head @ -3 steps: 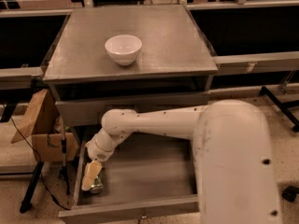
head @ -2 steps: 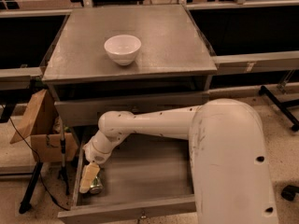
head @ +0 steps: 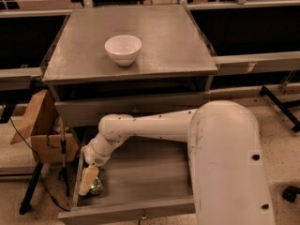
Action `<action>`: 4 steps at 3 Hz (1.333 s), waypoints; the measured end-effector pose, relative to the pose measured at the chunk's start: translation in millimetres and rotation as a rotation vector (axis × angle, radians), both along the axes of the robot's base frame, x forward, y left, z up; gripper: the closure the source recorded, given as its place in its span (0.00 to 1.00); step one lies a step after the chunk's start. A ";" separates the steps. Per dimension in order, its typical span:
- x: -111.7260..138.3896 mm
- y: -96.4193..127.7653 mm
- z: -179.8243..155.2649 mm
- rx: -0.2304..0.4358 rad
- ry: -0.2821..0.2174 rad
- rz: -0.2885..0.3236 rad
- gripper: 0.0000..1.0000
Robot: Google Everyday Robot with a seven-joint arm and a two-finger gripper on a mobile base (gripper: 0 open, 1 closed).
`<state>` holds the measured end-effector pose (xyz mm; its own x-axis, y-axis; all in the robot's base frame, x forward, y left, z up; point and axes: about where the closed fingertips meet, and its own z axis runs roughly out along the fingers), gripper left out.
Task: Pick green can from middle drawer and place on counter
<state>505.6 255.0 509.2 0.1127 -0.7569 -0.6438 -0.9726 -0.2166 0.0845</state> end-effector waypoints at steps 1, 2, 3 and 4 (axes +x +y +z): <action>15.3 8.3 -46.9 0.054 -0.005 -0.019 0.00; 22.5 9.1 -82.6 0.090 0.011 -0.053 0.00; 26.4 3.8 -106.2 0.096 0.018 -0.094 0.00; 27.6 0.3 -127.5 0.089 0.023 -0.140 0.00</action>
Offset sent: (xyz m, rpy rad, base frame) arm 0.0349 0.0072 -0.1208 0.1321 0.0231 -0.0982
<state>533.1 255.3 381.8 -0.0053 -0.7041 -0.7101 -0.9918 -0.0869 0.0935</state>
